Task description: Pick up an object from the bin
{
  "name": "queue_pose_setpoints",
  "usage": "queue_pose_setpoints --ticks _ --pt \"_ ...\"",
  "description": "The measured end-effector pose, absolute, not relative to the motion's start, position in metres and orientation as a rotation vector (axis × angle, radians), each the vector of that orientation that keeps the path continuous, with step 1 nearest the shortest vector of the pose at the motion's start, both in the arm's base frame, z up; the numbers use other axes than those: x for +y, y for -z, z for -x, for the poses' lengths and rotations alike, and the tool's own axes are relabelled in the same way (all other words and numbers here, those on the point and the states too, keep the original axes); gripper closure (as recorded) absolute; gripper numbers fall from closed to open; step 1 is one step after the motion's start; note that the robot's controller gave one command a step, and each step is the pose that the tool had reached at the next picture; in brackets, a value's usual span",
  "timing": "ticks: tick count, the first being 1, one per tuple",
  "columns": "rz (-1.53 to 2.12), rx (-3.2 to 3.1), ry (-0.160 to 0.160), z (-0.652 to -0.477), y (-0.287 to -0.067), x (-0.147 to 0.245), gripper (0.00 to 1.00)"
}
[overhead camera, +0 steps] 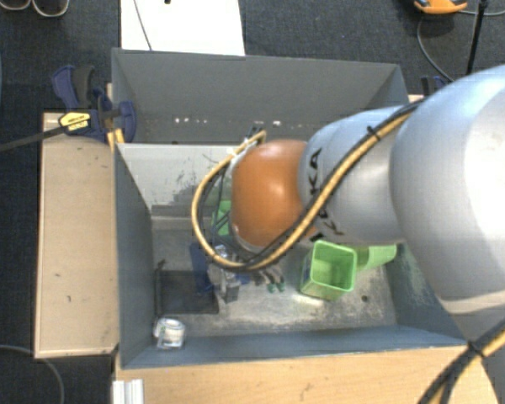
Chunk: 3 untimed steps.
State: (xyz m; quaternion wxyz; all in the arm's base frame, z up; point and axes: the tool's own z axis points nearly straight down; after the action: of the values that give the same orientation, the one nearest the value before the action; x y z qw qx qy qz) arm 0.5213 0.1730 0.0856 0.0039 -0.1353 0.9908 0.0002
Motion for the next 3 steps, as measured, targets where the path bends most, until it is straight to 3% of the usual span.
queue_pose_setpoints --ticks 1,3 --pt "0.434 3.108 0.002 -0.52 -0.124 0.175 1.0" --pt "0.45 3.107 0.002 -0.516 -0.164 0.188 1.0"
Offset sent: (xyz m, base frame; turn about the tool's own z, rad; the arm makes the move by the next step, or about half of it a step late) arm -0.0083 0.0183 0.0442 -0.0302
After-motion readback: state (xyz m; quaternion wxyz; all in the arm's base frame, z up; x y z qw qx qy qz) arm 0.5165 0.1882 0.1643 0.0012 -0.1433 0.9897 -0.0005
